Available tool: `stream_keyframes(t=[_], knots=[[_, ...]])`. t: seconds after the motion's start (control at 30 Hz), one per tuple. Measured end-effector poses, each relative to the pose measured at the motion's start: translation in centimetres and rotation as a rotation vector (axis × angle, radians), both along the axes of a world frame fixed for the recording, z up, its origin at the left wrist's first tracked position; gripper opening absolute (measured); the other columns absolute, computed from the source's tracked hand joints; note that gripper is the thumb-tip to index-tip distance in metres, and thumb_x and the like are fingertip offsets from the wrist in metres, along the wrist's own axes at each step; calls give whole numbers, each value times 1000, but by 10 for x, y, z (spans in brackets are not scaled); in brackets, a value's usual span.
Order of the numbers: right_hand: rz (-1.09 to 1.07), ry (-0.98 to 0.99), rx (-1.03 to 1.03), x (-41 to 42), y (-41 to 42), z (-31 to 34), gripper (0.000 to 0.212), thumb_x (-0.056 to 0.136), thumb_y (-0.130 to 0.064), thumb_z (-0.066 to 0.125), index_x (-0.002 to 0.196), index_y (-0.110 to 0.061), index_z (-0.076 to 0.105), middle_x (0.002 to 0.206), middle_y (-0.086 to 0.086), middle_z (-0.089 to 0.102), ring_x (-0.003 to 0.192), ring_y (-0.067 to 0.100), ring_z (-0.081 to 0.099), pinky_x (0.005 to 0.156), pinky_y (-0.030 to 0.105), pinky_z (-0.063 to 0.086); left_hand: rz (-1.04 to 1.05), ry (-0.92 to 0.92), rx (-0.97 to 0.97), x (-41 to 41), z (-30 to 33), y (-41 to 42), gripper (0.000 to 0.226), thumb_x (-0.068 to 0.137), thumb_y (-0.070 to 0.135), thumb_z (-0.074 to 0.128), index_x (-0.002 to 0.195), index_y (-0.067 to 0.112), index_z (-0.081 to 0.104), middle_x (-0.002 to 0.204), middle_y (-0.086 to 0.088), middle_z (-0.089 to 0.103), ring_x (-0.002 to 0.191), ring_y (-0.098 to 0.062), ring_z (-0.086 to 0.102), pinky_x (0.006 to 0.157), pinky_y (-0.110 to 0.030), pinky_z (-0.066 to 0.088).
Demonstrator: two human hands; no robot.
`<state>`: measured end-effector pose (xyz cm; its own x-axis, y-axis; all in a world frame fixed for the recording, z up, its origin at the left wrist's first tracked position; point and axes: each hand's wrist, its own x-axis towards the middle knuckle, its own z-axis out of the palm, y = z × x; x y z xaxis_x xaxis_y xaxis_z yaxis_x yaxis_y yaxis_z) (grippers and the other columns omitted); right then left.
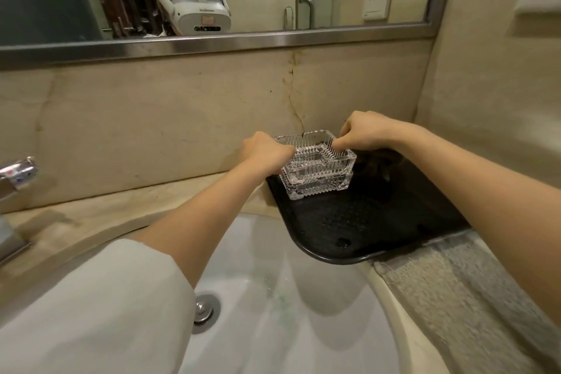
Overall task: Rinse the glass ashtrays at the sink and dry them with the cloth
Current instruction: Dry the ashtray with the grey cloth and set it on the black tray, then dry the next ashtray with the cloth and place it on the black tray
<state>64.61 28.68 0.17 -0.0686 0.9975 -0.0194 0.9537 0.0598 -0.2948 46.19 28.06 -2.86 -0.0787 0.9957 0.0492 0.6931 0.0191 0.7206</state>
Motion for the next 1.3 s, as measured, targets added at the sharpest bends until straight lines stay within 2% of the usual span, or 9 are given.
stream_keyframes(t=[0.1, 0.3, 0.37, 0.47, 0.73, 0.87, 1.03, 1.17, 1.3], knots=[[6, -23, 26, 0, 0, -2, 51, 76, -42, 60, 99, 2, 65, 112, 19, 64, 71, 23, 51, 65, 32, 40, -4, -3, -11, -1, -2, 0, 28, 81, 24, 55, 57, 12, 47, 57, -3, 54, 58, -19, 54, 56, -24, 41], [7, -24, 37, 3, -6, -6, 58, 81, -46, 58, 108, 4, 61, 116, 23, 60, 105, 38, 56, 89, 46, 48, -16, -61, -23, -2, -10, 0, 27, 83, 40, 51, 75, 15, 49, 72, -2, 58, 86, -26, 65, 84, -35, 53], [4, -20, 51, 4, -8, -6, 58, 82, -47, 58, 105, 6, 62, 104, 27, 62, 96, 41, 58, 80, 46, 50, -17, -77, -10, -2, -11, -1, 31, 83, 43, 50, 70, 15, 49, 73, -3, 58, 87, -28, 65, 86, -41, 54], [-9, -30, 71, 3, -11, -5, 52, 82, -50, 58, 62, -2, 55, 58, 11, 43, 62, 28, 43, 56, 33, 32, -16, -98, -9, -2, -9, -4, 41, 84, 51, 46, 85, 12, 59, 87, -7, 64, 90, -28, 65, 88, -40, 53], [-132, -1, 343, 7, -26, 12, 39, 84, -47, 56, 65, -14, 63, 64, 4, 59, 74, 26, 56, 63, 29, 39, 62, -112, 79, -7, -6, -11, 34, 92, 34, 42, 68, 13, 52, 74, -5, 58, 81, -28, 60, 65, -29, 42], [-158, 191, 560, -4, -51, 29, 18, 84, -32, 57, 73, -20, 65, 79, 4, 64, 87, 25, 60, 74, 32, 48, 37, -227, 290, -11, 11, -31, 21, 92, 23, 49, 103, 13, 65, 97, -2, 64, 97, -21, 58, 82, -29, 44], [-27, 416, 644, -52, -110, 27, 26, 87, -31, 58, 79, -11, 71, 75, 5, 68, 78, 18, 60, 72, 29, 45, -106, -207, 360, -27, 33, -89, 13, 91, 23, 55, 97, 18, 65, 87, 5, 60, 90, -14, 56, 83, -28, 43], [61, 660, 547, -106, -160, 23, 27, 89, -35, 58, 74, -14, 67, 66, -4, 63, 67, 8, 58, 63, 24, 43, -117, -211, 281, -65, 33, -150, 10, 90, 22, 57, 97, 18, 64, 90, 4, 61, 91, -13, 56, 86, -29, 44], [135, 1025, 272, -169, -208, 24, 32, 84, -43, 62, 64, -18, 60, 68, 7, 65, 70, 29, 65, 70, 45, 53, -52, -238, 285, -127, 39, -214, 10, 88, 18, 59, 98, 18, 62, 97, -1, 65, 98, -16, 60, 86, -27, 45]])
